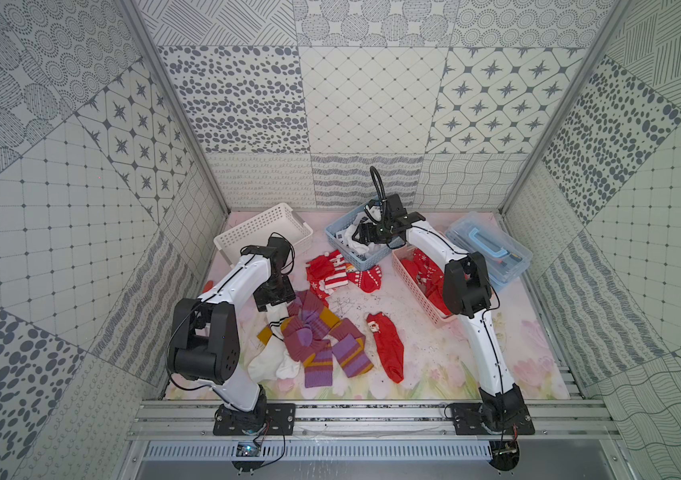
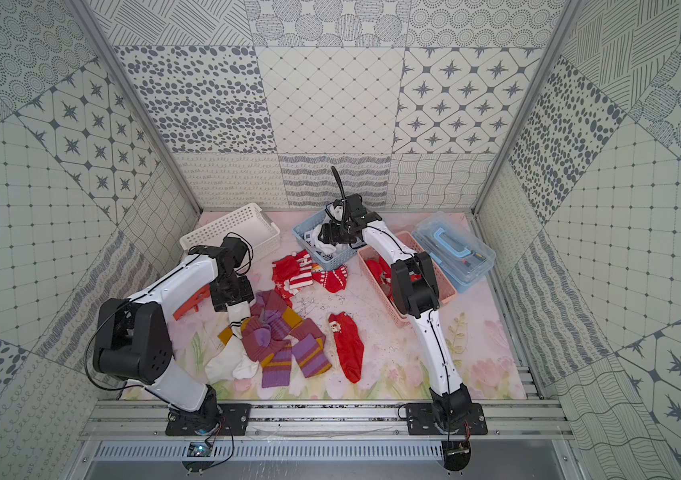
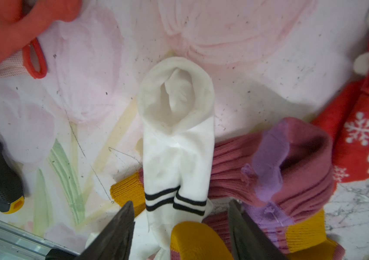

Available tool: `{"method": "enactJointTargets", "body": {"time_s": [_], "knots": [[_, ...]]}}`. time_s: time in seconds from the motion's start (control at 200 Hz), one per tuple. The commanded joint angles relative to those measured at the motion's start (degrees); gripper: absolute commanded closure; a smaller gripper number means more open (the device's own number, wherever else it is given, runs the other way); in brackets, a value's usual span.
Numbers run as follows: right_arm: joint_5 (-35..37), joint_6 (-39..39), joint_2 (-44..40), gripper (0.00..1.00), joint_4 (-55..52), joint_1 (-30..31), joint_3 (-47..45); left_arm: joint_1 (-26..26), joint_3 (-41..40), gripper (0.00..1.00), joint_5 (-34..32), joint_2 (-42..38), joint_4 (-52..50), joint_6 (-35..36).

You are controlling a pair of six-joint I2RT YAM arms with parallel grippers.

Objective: Sort the socks into the basket by color
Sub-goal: Place the sock in the bin, then pick up the sock from the center of the board.

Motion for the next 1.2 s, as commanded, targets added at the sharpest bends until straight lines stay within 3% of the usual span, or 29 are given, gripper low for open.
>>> {"method": "enactJointTargets", "body": {"time_s": [0.0, 0.43, 0.555, 0.62, 0.755, 0.87, 1.195], "knots": [[0.5, -1.2, -5.4, 0.02, -0.7, 0.0, 0.9, 0.7, 1.3, 0.33, -2.8, 2.7, -0.9, 2.3], [-1.9, -1.1, -15.5, 0.02, -0.3, 0.4, -4.0, 1.1, 4.5, 0.32, -4.3, 12.1, 1.3, 4.5], [-2.7, -1.3, -17.6, 0.02, 0.2, 1.1, -5.4, 1.1, 4.7, 0.36, -4.1, 14.4, 2.2, 5.0], [-3.0, -1.2, -18.3, 0.02, 0.3, 1.4, -5.7, 1.1, 4.5, 0.43, -4.0, 15.3, 2.8, 5.4], [-3.4, -1.2, -19.4, 0.02, 0.4, 1.8, -6.3, 1.1, 4.1, 0.67, -3.3, 16.0, 4.4, 5.5], [-3.8, -0.9, -20.3, 0.02, 1.0, 2.2, -7.1, 1.1, 4.7, 1.0, -3.8, 16.1, 4.3, 6.5], [-5.8, -0.8, -20.7, 0.02, 0.4, 4.4, -7.5, -1.1, 5.5, 1.0, -5.0, 3.7, 3.6, 8.0]]}}
